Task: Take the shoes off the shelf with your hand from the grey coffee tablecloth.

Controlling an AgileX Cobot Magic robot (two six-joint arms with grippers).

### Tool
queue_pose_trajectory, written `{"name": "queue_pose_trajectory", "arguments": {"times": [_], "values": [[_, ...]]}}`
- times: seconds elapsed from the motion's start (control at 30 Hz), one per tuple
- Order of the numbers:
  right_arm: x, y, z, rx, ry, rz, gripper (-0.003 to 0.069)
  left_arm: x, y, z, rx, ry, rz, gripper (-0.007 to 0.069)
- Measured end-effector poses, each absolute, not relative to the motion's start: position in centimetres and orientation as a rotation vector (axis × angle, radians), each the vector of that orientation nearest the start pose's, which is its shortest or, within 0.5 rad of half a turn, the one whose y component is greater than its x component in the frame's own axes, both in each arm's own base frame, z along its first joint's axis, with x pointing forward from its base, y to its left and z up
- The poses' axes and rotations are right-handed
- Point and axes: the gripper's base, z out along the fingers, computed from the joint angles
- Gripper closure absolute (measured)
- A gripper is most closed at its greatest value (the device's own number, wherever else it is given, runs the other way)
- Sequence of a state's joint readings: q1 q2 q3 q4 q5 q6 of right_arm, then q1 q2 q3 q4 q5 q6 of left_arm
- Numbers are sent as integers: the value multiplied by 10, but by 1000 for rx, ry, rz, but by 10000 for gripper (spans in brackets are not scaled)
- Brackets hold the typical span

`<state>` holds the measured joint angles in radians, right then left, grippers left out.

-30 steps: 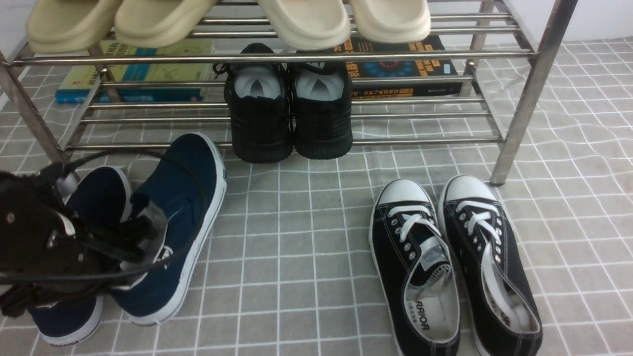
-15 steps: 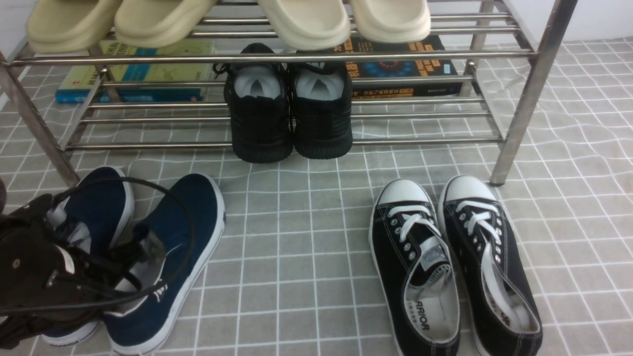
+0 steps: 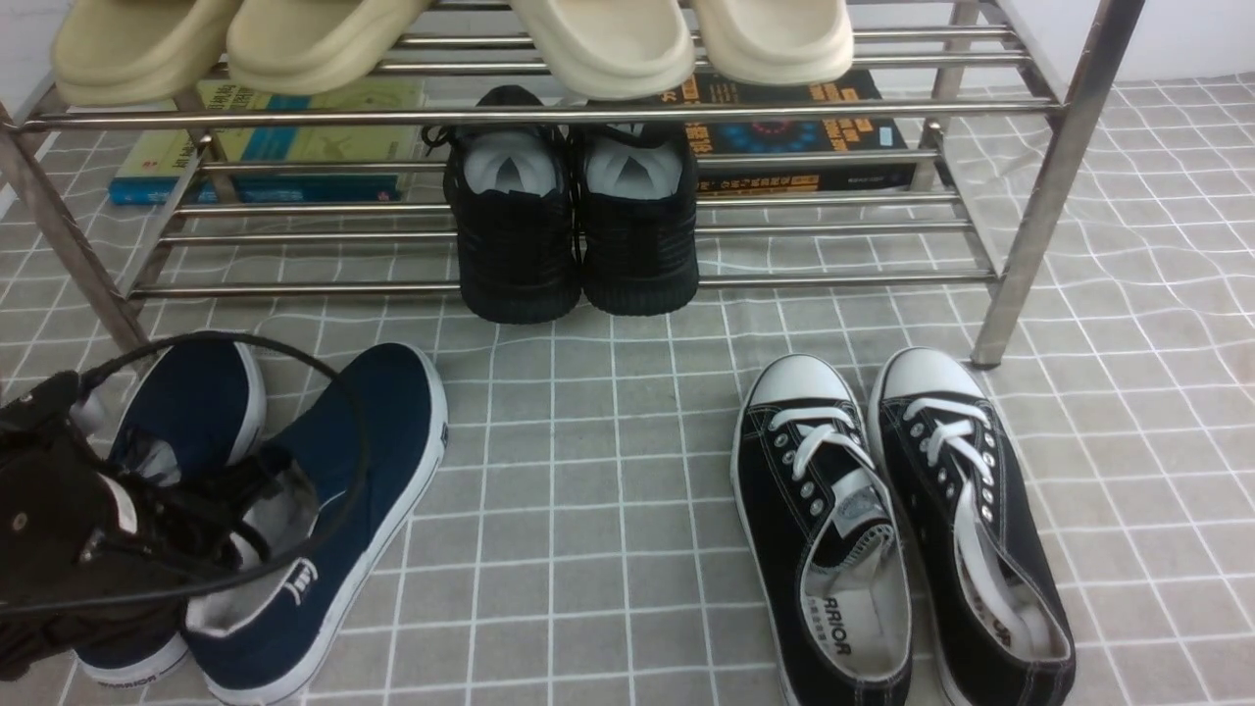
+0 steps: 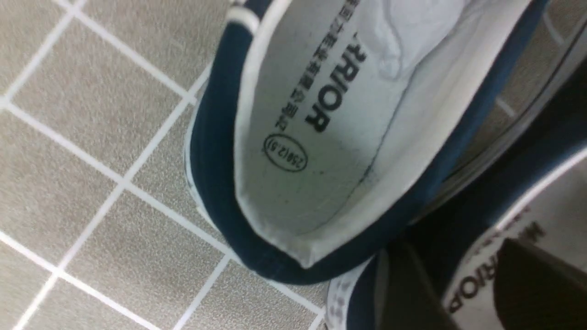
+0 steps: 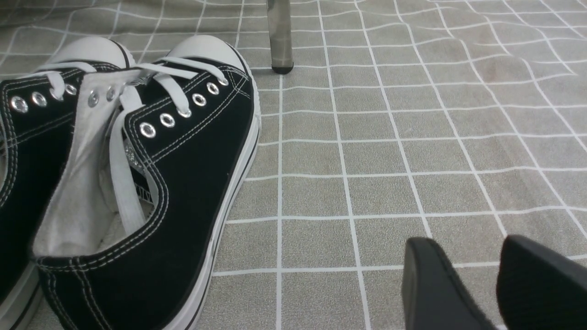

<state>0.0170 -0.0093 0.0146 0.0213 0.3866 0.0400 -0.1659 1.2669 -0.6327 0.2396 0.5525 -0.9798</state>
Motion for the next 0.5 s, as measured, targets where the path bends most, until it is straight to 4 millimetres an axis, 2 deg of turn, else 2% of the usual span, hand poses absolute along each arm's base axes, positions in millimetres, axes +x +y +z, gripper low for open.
{"name": "queue_pose_trajectory", "arguments": {"times": [0.07, 0.1, 0.17, 0.2, 0.27, 0.3, 0.4, 0.5], "values": [[52, 2, 174, 35, 1876, 60, 420, 219, -24, 222, -796, 2518, -134, 255], [52, 2, 174, 35, 1876, 60, 420, 216, -23, 240, -724, 2515, -110, 239], [52, 2, 174, 35, 1876, 60, 420, 209, -20, 263, -631, 2519, -73, 258], [52, 2, 174, 35, 1876, 60, 420, 208, -20, 265, -622, 2520, -69, 258], [52, 2, 174, 35, 1876, 60, 420, 196, -17, 282, -539, 2528, -41, 323], [52, 2, 174, 35, 1876, 60, 420, 184, -16, 289, -486, 2544, -23, 403], [52, 2, 174, 35, 1876, 60, 420, 161, -13, 298, -383, 2590, -12, 550], [52, 2, 174, 35, 1876, 60, 420, 132, -16, 300, -211, 2598, -76, 615]]}}
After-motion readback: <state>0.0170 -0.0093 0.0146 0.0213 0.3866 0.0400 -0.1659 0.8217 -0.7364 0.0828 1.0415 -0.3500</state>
